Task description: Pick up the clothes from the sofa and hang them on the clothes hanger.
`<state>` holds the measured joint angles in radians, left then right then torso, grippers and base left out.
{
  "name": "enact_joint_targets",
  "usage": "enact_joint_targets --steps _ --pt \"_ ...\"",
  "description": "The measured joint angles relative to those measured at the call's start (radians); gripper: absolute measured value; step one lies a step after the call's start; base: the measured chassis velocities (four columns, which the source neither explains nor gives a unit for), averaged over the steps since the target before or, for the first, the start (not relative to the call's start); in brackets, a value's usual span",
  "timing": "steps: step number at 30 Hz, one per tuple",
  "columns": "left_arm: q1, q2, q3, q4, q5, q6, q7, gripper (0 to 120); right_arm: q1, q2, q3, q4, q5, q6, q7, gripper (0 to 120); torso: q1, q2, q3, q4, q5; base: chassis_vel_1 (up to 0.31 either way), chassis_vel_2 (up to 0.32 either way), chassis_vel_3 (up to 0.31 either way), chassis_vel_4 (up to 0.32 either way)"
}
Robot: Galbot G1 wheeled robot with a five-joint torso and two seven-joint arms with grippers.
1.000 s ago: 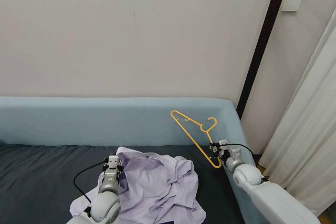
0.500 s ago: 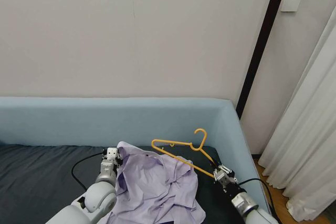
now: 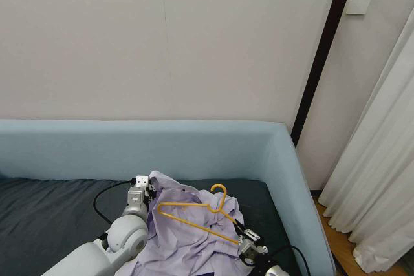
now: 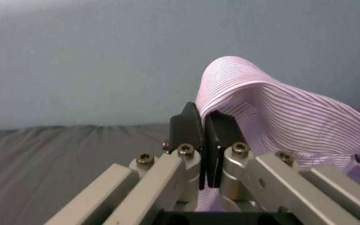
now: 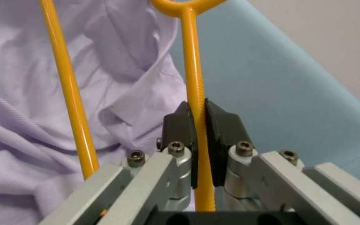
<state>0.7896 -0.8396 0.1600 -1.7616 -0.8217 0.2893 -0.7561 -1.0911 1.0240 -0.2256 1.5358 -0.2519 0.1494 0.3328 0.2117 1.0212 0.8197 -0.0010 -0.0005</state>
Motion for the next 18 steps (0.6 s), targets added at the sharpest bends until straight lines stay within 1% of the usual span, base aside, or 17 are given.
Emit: enact_joint_targets --steps 4,8,9,10,11,12,13,18 --pt "-0.004 -0.007 0.006 0.002 0.001 0.005 -0.011 0 0.009 0.024 -0.023 -0.011 0.01 -0.03 0.025 4 0.0 0.0 0.0 -0.0001 0.0002 0.0 0.0 0.0 0.0" --pt "-0.006 -0.025 0.019 0.008 0.045 0.015 -0.039 0 0.021 0.059 -0.062 0.016 0.068 -0.135 0.094 4 0.0 0.0 0.0 -0.0002 0.0001 0.0 0.0 0.0 0.0" --pt "-0.006 -0.025 0.019 0.008 0.045 0.015 -0.039 0 0.021 0.059 -0.062 0.016 0.068 -0.135 0.094 4 0.0 0.0 0.0 -0.0002 0.0001 0.0 0.0 0.0 0.0" --pt "-0.006 -0.034 0.027 0.01 0.072 0.015 -0.049 0 0.028 0.072 -0.076 0.028 0.077 -0.198 0.13 4 0.0 0.0 0.0 -0.0002 0.0002 0.0 0.0 0.0 0.0" --pt "-0.006 -0.038 0.03 0.011 0.079 0.015 -0.055 0 0.034 0.081 -0.081 0.025 0.074 -0.235 0.15 4 0.0 0.0 0.0 -0.0002 0.0002 0.0 0.0 0.0 0.0" --pt "-0.005 -0.041 0.031 0.01 0.082 0.015 -0.059 0 0.04 0.088 -0.084 0.017 0.072 -0.258 0.166 4 0.0 0.0 0.0 -0.0002 0.0001 0.0 0.0 0.0 0.0" --pt "-0.005 -0.041 0.031 0.01 0.082 0.015 -0.059 0 0.04 0.088 -0.084 0.017 0.072 -0.258 0.166 4 0.0 0.0 0.0 -0.0002 0.0001 0.0 0.0 0.0 0.0" --pt "0.021 -0.045 0.025 -0.021 0.087 0.023 -0.073 0 0.067 0.107 -0.11 0.008 0.076 -0.404 0.243 4 0.0 0.0 0.0 -0.0002 0.0002 0.0 0.0 0.0 0.0"
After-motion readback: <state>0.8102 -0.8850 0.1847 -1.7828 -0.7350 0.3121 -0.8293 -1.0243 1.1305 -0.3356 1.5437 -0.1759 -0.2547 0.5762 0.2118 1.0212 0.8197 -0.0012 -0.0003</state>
